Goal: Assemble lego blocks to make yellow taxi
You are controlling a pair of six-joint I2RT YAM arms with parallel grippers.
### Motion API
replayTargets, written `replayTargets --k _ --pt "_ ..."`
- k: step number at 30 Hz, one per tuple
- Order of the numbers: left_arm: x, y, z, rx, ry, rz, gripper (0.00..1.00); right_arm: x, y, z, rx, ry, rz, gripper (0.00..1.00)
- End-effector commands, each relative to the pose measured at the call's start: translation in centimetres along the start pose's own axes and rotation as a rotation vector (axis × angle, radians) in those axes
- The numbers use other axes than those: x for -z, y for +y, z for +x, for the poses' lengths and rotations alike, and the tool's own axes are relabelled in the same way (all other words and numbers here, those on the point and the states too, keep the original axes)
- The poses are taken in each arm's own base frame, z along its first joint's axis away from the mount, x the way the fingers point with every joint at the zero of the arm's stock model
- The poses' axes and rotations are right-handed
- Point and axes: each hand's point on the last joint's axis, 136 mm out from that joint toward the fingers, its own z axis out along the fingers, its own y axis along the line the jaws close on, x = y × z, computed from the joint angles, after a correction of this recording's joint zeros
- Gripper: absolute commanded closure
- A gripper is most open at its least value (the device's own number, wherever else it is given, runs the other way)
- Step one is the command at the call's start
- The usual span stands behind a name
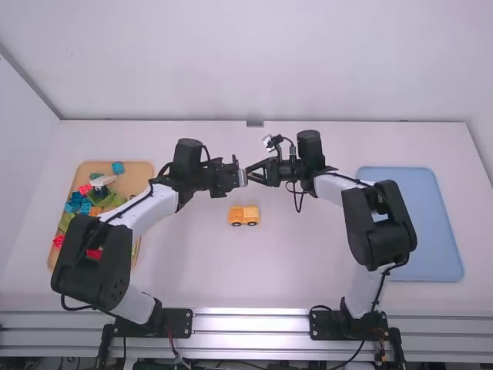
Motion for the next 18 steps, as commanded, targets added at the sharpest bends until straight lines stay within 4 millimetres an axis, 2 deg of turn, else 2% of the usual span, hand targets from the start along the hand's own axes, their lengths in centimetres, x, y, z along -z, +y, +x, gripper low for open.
replayTargets --k 1,2,3,5,6,11,14,18 --pt "-0.3 -1.2 -0.5 0.023 -0.039 0.041 0.69 -0.3 0.6 -0.6 0.056 0.001 -0.031 0.83" --pt "-0.3 -1.1 -0.5 0.024 -0.039 0.041 0.66 -0.3 0.6 -0.6 0.057 0.001 -0.031 0.83" --pt "-0.2 -1.0 -0.3 0.026 -0.037 0.037 0.56 -0.4 0.7 -0.6 0.064 0.002 -0.035 0.84" --pt "-0.3 -1.0 -0.6 0.035 -0.042 0.037 0.44 -0.3 0.6 -0.7 0.065 0.0 -0.033 0.85" --pt "-0.2 -0.8 -0.4 0.065 -0.039 0.03 0.01 -0.3 0.7 -0.8 0.073 -0.001 -0.033 0.85" --pt "0.4 0.3 -0.5 0.206 -0.047 -0.005 0.01 0.0 0.4 -1.0 0.148 0.006 -0.024 0.86" --pt "1.7 1.9 -0.4 0.338 -0.046 -0.04 0.01 1.0 -0.6 -1.4 0.19 0.029 0.032 0.87" --pt "3.1 2.4 -1.2 0.419 -0.085 0.024 0.01 1.6 -0.8 -1.7 0.255 0.107 0.102 0.91"
